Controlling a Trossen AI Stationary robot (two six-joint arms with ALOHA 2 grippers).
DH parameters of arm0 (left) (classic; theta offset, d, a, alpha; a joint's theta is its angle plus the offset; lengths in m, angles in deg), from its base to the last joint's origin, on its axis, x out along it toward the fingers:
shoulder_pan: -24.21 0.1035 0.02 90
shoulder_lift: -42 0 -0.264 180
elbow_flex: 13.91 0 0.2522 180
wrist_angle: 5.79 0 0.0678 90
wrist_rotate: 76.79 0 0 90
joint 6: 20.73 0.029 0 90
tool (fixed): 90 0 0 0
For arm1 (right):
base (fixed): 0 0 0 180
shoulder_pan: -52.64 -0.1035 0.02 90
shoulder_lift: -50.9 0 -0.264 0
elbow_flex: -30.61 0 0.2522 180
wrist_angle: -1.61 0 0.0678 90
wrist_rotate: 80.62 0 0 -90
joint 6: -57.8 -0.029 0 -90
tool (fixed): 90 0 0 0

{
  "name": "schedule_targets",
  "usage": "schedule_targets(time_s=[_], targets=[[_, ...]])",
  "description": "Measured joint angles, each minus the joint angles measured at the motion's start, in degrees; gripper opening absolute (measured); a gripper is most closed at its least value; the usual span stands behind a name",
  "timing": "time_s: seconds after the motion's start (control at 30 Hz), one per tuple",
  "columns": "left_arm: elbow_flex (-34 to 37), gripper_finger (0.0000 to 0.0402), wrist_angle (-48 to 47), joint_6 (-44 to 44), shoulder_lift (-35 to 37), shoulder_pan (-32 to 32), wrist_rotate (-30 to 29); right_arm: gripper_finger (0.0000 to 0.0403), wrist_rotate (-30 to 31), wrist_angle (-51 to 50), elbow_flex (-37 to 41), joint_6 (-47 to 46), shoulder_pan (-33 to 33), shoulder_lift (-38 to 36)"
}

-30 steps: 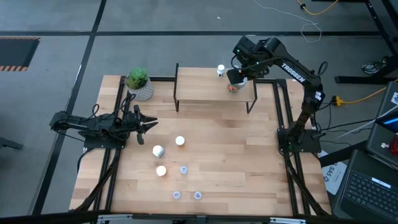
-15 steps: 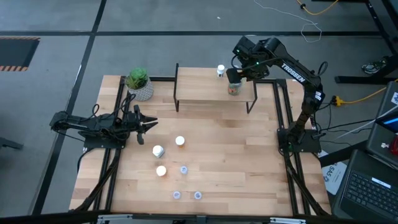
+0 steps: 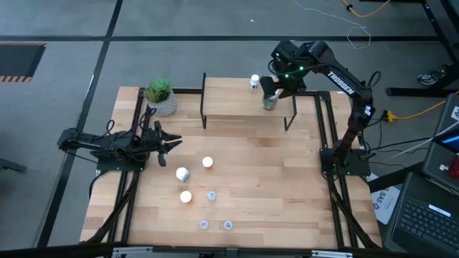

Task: Pick and place medicine bottles onto shelf by color
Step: Put the orange pill bottle on the shelf

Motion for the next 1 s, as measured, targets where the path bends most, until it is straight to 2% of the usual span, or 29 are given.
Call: schedule_targets(time_s=[0.13, 0.27, 0.6, 0.77, 1.0], targets=[[0.0, 0.008, 0.0, 0.0, 0.0, 0.0, 0.01, 0.0343, 0.82, 0.08, -2.0, -0.01, -1.0, -0.37], [0.0, 0.008, 0.0, 0.0, 0.0, -0.02, 0.0, 0.0343, 2.69, 0.08, -2.33, 0.1, -5.62, -0.85], [0.0, 0.008, 0.0, -0.02, 0.0, 0.0, 0.02, 0.0343, 18.63, 1.11, -2.13, 2.74, -23.67, -0.81], [0.0, 0.008, 0.0, -0.02, 0.0, -0.01, 0.02, 0.0343, 25.99, 6.01, -2.09, 2.72, -31.45, -0.46], [0.02, 0.008, 0.07, -0.02, 0.0, 0.0, 0.02, 0.0343, 26.62, 16.27, -2.09, 4.54, -37.9, 0.96]])
